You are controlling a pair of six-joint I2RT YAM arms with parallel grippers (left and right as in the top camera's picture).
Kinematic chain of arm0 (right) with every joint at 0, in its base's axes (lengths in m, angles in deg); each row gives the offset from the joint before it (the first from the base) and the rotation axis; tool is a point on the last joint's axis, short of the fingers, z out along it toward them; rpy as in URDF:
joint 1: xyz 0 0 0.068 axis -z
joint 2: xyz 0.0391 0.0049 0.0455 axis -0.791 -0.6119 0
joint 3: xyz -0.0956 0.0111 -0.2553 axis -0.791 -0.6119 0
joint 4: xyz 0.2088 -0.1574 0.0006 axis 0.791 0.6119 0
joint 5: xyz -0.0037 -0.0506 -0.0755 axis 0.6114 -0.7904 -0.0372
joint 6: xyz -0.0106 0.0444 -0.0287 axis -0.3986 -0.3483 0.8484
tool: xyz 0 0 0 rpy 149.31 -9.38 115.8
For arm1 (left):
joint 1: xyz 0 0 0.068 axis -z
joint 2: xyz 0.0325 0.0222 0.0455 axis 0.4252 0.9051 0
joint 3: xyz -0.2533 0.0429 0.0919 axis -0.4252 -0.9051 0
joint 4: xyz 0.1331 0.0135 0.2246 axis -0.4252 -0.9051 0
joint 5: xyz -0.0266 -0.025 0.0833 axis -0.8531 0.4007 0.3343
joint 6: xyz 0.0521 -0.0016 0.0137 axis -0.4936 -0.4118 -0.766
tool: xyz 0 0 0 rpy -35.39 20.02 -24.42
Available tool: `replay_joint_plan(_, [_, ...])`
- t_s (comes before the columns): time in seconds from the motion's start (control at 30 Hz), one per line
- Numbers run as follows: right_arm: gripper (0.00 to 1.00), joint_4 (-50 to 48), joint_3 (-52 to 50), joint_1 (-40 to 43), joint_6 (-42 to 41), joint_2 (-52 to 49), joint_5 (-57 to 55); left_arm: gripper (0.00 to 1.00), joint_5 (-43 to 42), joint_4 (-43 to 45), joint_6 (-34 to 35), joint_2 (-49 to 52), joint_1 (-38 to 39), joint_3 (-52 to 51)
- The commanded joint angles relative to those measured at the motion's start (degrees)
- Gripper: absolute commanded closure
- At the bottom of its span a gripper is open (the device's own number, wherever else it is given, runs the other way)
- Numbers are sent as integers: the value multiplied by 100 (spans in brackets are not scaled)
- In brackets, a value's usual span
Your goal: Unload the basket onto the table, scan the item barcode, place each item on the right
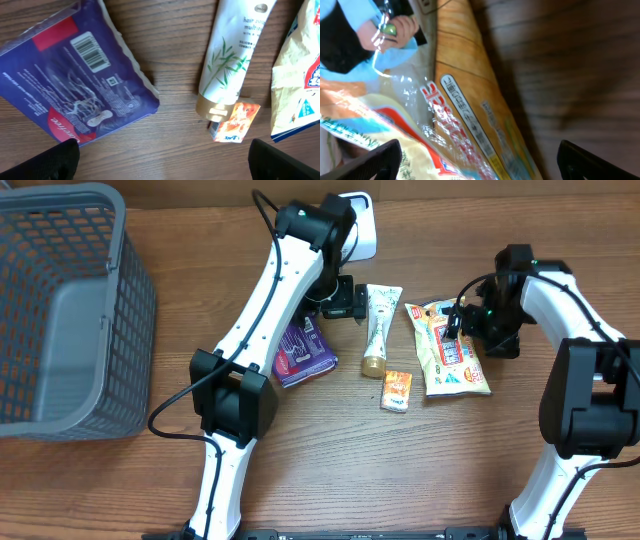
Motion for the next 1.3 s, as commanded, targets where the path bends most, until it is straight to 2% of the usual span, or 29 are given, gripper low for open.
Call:
replay_joint_plan(0.0, [0, -299, -240, -13, 199, 9, 286, 0, -214, -9, -105, -2, -181, 94])
replay_joint_plan(0.1, [5, -509, -452, -13, 437, 9, 625, 0, -210, -74, -109, -2, -273, 94])
replay_joint_plan(0.33, [36, -1051, -850, -20, 437, 9, 1029, 0, -92, -236, -114, -2, -404, 94])
replay_joint_plan(0.37, [50, -1121, -857, -22, 398, 9, 1261, 0, -13, -236, -114, -2, -417, 94])
replay_joint_plan(0.5, [80, -1222, -857, -24, 286, 9, 1679, 0, 15, -227, -109, -2, -448, 94])
replay_joint_plan(0.53, [85, -1235, -855, -24, 264, 9, 1801, 0, 15, -221, -109, -2, -468, 94])
replay_joint_plan(0.57, [96, -1263, -855, -24, 111, 9, 1899, 0, 13, -208, -107, -2, -516, 94])
replay_joint_plan(0.87, [96, -1314, -621, -28, -774, 28, 1910, 0, 20, -317, -118, -2, -905, 94])
replay_joint_plan(1.1, [96, -866, 785, -31, -1639, 83, 1915, 0, 323, -315, -179, -2, -1082, 94])
replay_joint_plan(1.27, [96, -1307, 1679, -61, -2450, 83, 2031, 0, 782, -306, -164, -2, -1099, 94])
